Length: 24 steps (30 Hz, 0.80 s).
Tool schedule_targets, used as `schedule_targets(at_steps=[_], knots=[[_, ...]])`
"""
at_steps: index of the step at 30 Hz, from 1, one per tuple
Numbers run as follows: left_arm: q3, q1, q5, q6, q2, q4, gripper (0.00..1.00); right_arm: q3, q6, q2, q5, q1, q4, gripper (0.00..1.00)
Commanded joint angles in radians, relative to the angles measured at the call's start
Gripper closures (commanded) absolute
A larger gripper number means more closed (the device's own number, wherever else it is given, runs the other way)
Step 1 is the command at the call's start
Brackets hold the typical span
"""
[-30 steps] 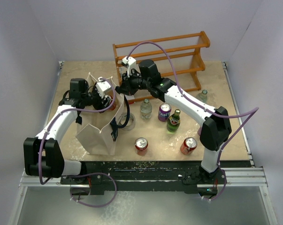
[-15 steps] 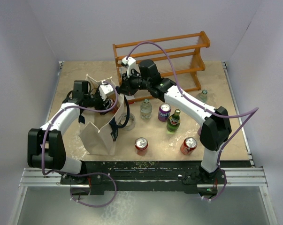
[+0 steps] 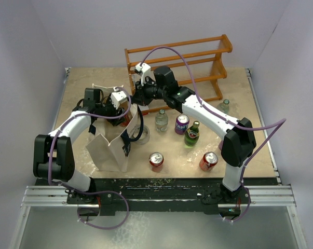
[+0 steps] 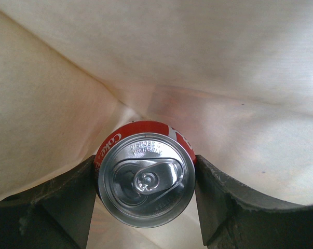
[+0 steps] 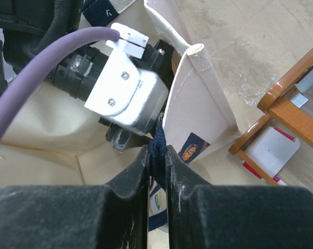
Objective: Place the beverage into the canvas bag
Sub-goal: Place the drink in the canvas bag.
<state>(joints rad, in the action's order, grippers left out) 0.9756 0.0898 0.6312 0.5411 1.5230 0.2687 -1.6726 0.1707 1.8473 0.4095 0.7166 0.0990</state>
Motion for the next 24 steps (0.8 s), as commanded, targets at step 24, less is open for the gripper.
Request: schedule_targets(at_steps=[24], knots=[[0.026, 0.023, 0.017, -0.158, 0.100, -0.094, 0.64, 0.048, -0.043, -0.038, -0.036, -0.013, -0.034, 1.00]])
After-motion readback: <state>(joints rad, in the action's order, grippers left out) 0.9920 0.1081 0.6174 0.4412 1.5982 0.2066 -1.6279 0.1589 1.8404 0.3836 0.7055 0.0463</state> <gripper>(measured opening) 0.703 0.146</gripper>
